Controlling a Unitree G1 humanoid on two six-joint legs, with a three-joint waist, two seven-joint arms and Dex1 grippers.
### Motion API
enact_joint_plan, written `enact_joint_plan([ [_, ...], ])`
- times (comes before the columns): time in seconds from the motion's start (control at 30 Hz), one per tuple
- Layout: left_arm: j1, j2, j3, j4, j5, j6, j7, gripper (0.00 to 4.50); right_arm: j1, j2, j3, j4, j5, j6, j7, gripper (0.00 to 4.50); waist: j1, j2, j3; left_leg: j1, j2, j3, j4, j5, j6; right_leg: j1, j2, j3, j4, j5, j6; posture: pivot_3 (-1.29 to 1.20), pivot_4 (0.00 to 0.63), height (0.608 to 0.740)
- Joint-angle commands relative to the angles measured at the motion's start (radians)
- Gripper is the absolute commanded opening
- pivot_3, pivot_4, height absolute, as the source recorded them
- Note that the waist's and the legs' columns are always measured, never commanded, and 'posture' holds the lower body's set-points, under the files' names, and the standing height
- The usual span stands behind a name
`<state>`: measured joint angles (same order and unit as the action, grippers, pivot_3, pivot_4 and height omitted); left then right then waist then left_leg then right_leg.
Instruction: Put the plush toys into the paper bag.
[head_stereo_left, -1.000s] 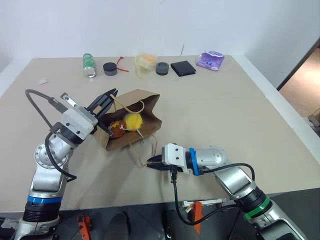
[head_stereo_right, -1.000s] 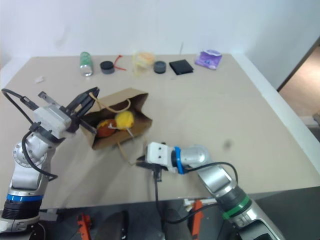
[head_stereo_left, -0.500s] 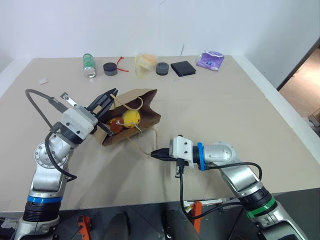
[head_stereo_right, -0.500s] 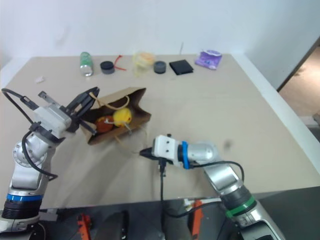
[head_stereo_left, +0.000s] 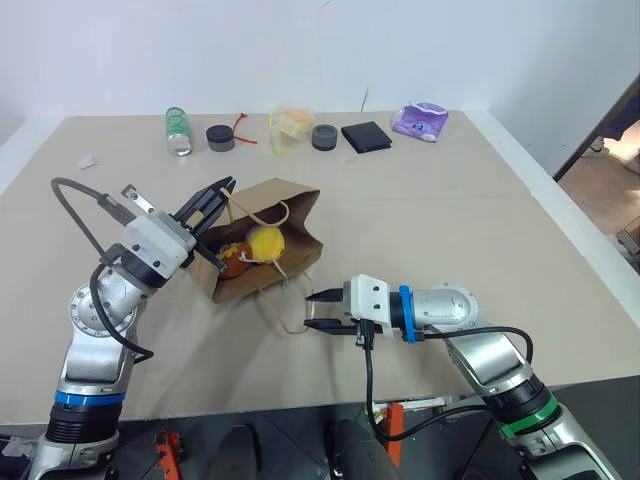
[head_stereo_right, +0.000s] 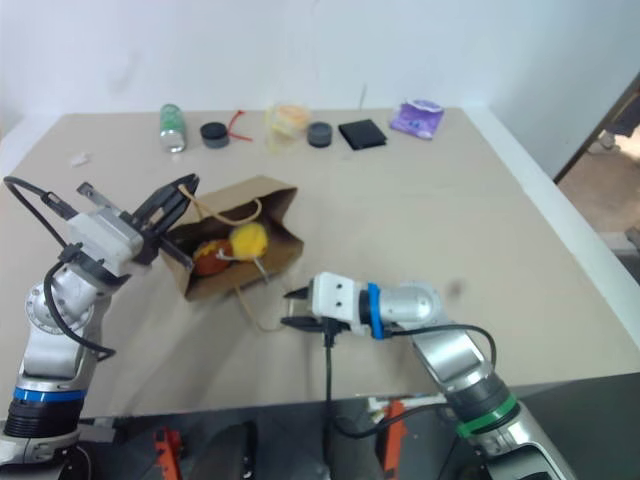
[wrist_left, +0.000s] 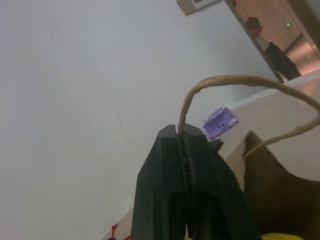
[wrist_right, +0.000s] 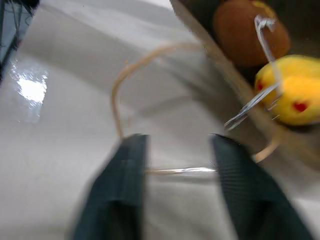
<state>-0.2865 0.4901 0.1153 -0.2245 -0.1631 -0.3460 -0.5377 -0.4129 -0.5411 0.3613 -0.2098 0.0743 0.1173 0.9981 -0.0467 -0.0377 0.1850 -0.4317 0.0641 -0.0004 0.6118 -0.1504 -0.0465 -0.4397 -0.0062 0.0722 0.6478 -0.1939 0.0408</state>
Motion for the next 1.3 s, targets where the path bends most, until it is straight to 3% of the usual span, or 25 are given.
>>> enact_joint_plan([
  [0.03,-0.021,0.011,0.013,-0.014,-0.008,-0.003,0.0,0.0,-0.028,-0.003,0.018,-0.001,-0.05,-0.068,-0.003,2.79,0.0,0.0,0.0,0.0,0.0,0.0,0.0,0.0,0.0,0.0,0.0,0.0,0.0,0.0,0.0,0.0,0.15,0.74],
  [0.23,-0.031,0.011,0.008,-0.01,-0.01,0.001,-0.005,0.0,-0.044,-0.002,0.105,0.035,-0.149,-0.185,0.025,2.79,0.0,0.0,0.0,0.0,0.0,0.0,0.0,0.0,0.0,0.0,0.0,0.0,0.0,0.0,0.0,0.0,0.15,0.74],
  [0.6,-0.031,0.015,0.024,-0.016,-0.018,0.014,-0.011,0.0,-0.083,0.027,0.129,0.157,-0.282,-0.308,-0.045,2.79,0.0,0.0,0.0,0.002,0.0,0.0,0.0,0.0,0.0,0.001,0.0,0.0,0.0,0.0,0.0,0.0,0.15,0.74],
  [0.8,-0.031,0.014,0.025,-0.019,-0.017,0.016,-0.009,0.0,-0.088,0.038,0.137,0.174,-0.31,-0.34,-0.048,0.01,0.001,0.0,0.0,0.002,0.0,0.0,0.0,0.0,0.0,0.002,0.0,0.0,0.0,0.0,0.0,0.0,0.15,0.74],
  [1.03,-0.029,0.014,0.025,-0.019,-0.017,0.017,-0.01,0.0,-0.073,0.031,0.11,0.171,-0.293,-0.375,-0.066,0.01,0.001,0.0,0.0,0.002,0.0,0.0,0.0,0.0,0.0,0.002,0.0,0.0,0.0,0.0,0.0,0.0,0.15,0.74],
  [1.3,-0.041,0.015,0.025,0.006,-0.017,0.011,-0.015,0.0,-0.095,0.045,-0.033,0.161,-0.205,-0.513,-0.185,0.01,0.001,0.0,0.0,0.002,0.0,0.0,0.0,0.0,0.0,0.002,0.0,0.0,0.0,0.0,0.0,0.0,0.15,0.74],
])
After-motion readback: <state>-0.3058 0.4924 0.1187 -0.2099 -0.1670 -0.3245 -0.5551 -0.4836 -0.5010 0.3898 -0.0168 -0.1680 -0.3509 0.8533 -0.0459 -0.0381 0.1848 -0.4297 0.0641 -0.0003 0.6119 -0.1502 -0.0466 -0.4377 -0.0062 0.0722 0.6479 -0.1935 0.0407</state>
